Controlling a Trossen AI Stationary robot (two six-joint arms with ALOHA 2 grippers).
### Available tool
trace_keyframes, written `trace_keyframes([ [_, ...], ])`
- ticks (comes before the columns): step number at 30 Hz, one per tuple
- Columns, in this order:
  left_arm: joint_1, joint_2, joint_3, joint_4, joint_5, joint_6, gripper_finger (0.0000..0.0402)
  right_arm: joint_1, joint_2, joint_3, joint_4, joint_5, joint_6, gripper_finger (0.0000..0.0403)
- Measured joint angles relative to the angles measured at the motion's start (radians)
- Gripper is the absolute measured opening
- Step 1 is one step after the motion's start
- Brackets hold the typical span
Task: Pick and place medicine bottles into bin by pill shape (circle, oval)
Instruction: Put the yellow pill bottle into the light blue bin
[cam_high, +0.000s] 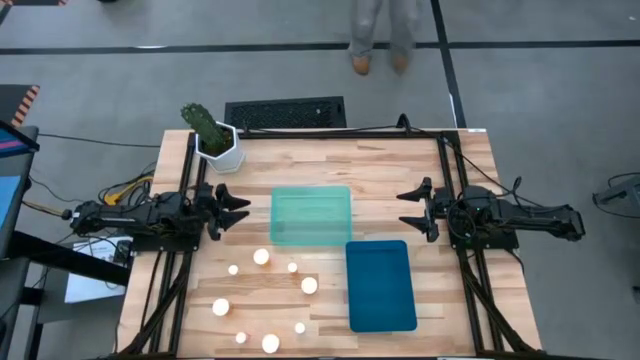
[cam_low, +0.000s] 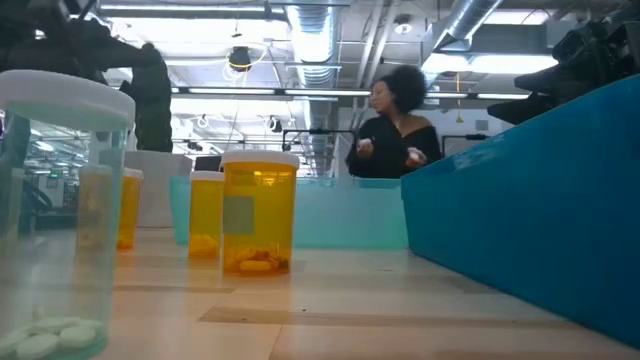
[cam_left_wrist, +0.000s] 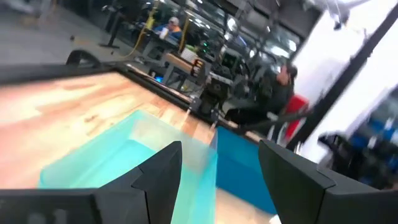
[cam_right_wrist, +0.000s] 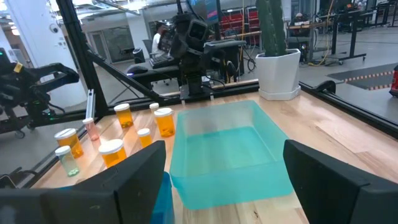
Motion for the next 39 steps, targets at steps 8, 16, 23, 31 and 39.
trace_keyframes([
  [8,0.000,0.000,0.000,0.010,-0.083,-0.153,0.0206,0.000,0.000,0.000,0.008,0.000,0.000,0.0333],
  [16,0.000,0.000,0.000,0.033,-0.282,-0.216,0.0206,0.001,0.000,0.000,0.017,-0.001,0.291,0.0333],
  [23,0.000,0.000,0.000,0.034,-0.366,-0.374,0.0206,0.001,0.000,0.000,0.033,-0.001,0.515,0.0333],
  [31,0.000,0.000,0.000,0.034,-0.370,-0.416,0.0206,0.002,-0.002,0.000,0.034,-0.002,0.804,0.0333],
  [39,0.000,0.002,0.047,0.139,-0.265,-0.410,0.0206,-0.008,0.000,0.032,0.140,0.000,0.847,0.0333],
])
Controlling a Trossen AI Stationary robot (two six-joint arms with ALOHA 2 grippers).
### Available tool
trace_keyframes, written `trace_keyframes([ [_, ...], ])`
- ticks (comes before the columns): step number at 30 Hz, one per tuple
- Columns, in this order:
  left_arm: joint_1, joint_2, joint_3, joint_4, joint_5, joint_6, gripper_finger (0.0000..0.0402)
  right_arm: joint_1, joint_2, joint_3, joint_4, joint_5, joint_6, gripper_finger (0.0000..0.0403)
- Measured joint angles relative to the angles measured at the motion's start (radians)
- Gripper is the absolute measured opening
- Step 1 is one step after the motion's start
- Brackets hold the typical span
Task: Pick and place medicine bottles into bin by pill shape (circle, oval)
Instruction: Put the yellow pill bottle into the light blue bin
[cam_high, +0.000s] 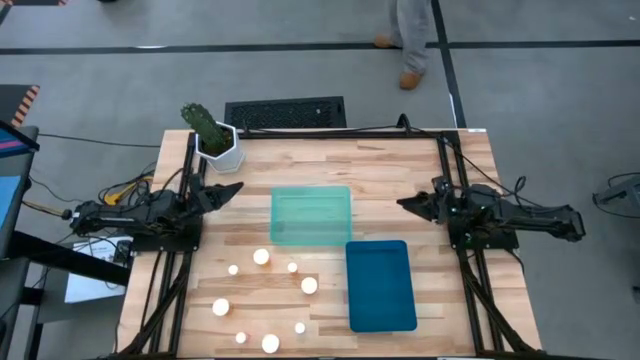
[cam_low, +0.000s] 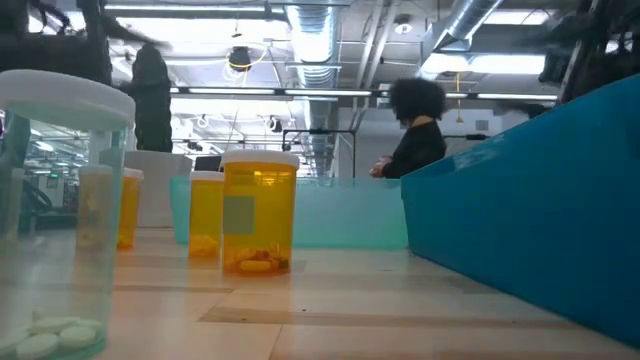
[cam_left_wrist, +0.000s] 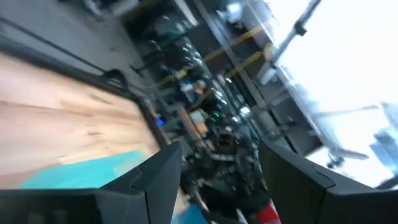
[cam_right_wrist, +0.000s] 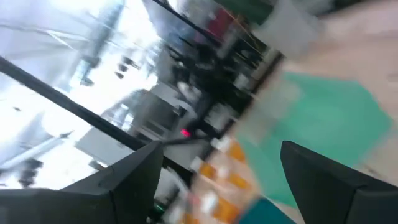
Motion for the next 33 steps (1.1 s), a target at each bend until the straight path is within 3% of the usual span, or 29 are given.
trace_keyframes([
  [7,0.000,0.019,0.177,0.041,0.037,0.142,0.0206,0.000,0.018,0.148,0.068,0.056,-0.153,0.0333],
  [12,0.000,0.128,0.356,-0.034,0.125,0.241,0.0207,0.000,0.094,0.288,-0.031,0.079,-0.288,0.0333],
  [16,0.000,0.279,0.549,-0.288,0.203,0.247,0.0223,0.000,0.203,0.395,-0.160,0.078,-0.355,0.0333],
  [22,-0.001,0.570,0.880,-0.890,0.378,0.242,0.0253,0.007,0.388,0.503,-0.274,0.073,-0.443,0.0333],
  [25,-0.009,0.698,1.014,-1.182,0.416,0.291,0.0258,0.011,0.451,0.525,-0.280,0.051,-0.473,0.0333],
  [28,-0.040,0.792,1.069,-1.345,0.393,0.342,0.0259,0.011,0.492,0.534,-0.276,0.046,-0.481,0.0333],
  [33,-0.152,0.883,1.018,-1.377,0.424,0.310,0.0259,0.011,0.517,0.534,-0.277,0.022,-0.481,0.0333],
])
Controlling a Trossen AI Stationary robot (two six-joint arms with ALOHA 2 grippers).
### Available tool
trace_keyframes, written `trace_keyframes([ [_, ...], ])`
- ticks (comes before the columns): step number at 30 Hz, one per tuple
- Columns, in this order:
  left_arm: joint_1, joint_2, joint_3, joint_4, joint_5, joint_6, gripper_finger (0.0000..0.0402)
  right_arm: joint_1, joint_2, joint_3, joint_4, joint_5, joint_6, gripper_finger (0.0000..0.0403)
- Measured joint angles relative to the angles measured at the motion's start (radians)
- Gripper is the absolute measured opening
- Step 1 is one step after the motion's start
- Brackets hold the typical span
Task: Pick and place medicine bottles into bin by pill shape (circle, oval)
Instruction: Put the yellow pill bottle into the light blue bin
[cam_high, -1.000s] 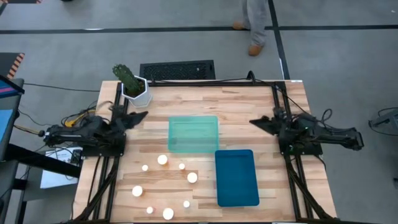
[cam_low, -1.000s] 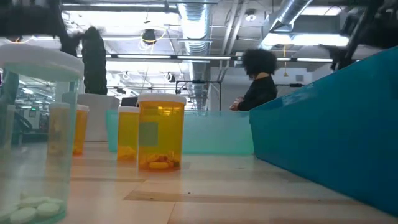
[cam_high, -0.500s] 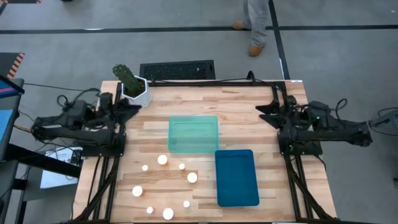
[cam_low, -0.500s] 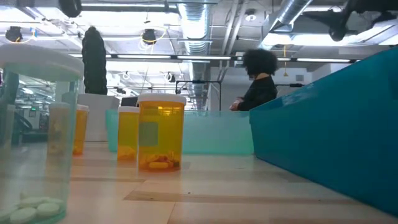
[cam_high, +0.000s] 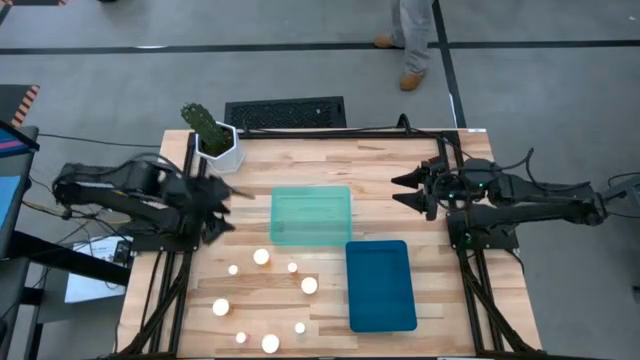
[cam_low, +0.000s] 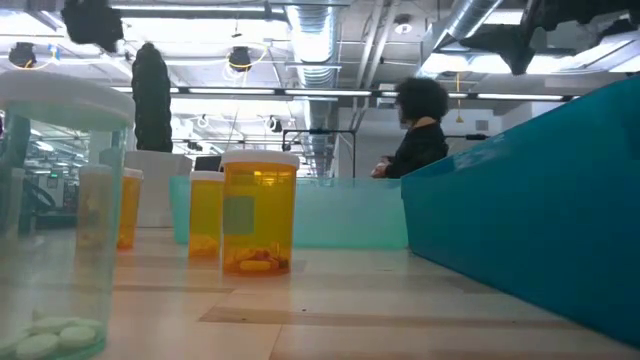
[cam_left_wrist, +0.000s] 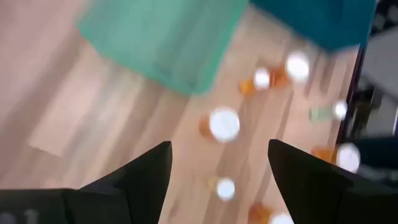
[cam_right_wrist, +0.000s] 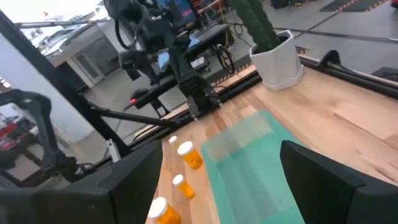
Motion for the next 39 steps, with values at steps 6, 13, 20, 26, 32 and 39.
trace_keyframes([
  [6,-0.253,0.051,-0.140,0.153,-0.070,-0.162,0.0259,0.000,0.008,0.001,-0.002,-0.003,0.000,0.0333],
  [13,-0.518,0.053,-0.255,0.215,-0.283,-0.372,0.0259,0.000,0.005,0.001,0.000,-0.003,0.000,0.0333],
  [20,-0.635,0.096,-0.346,0.290,-0.338,-0.483,0.0259,0.000,0.006,0.001,-0.003,-0.002,0.001,0.0333],
  [26,-0.644,0.209,-0.388,0.336,-0.360,-0.483,0.0259,-0.001,0.006,0.001,-0.005,-0.002,0.007,0.0333],
  [32,-0.644,0.306,-0.390,0.354,-0.373,-0.482,0.0259,-0.001,0.006,0.001,-0.005,-0.002,0.008,0.0333],
  [39,-0.644,0.332,-0.388,0.445,-0.372,-0.472,0.0259,-0.002,0.006,0.001,-0.006,-0.001,0.008,0.0333],
])
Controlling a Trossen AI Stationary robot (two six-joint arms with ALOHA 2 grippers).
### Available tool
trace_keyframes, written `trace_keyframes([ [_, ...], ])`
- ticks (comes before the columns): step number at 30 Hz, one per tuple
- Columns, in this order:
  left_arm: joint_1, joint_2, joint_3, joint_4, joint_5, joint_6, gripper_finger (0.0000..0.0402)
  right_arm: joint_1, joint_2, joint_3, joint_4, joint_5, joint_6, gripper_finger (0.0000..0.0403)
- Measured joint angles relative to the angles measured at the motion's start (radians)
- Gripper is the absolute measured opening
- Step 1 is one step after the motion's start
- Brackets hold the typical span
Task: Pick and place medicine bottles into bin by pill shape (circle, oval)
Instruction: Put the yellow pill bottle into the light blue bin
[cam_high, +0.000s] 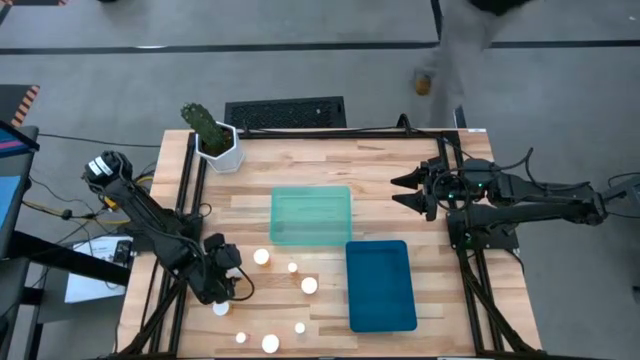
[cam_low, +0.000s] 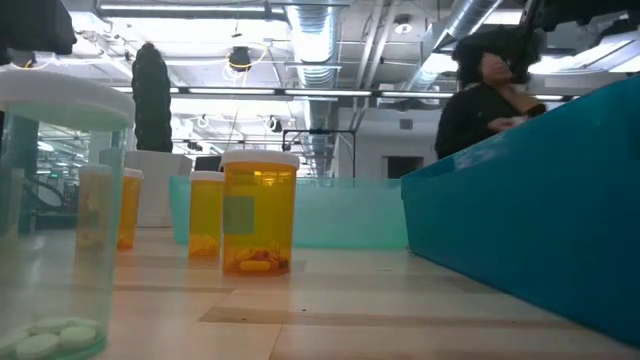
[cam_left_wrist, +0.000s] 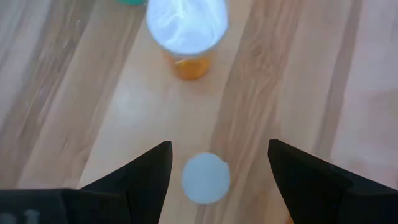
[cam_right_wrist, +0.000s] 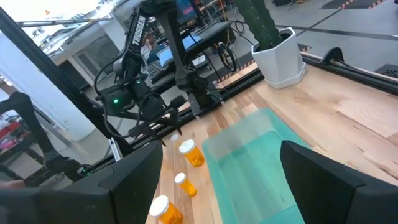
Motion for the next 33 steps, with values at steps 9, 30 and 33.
trace_keyframes([
  [9,-0.016,0.000,0.000,-0.064,0.022,-0.029,0.0235,0.000,0.000,0.000,-0.001,0.000,0.001,0.0333],
  [30,-0.018,0.000,0.000,-0.065,0.023,-0.006,0.0168,0.000,0.000,0.000,-0.001,0.002,0.000,0.0333],
  [33,-0.018,0.000,0.000,-0.065,0.030,-0.007,0.0179,0.000,0.000,0.000,-0.001,0.002,0.000,0.0333],
])
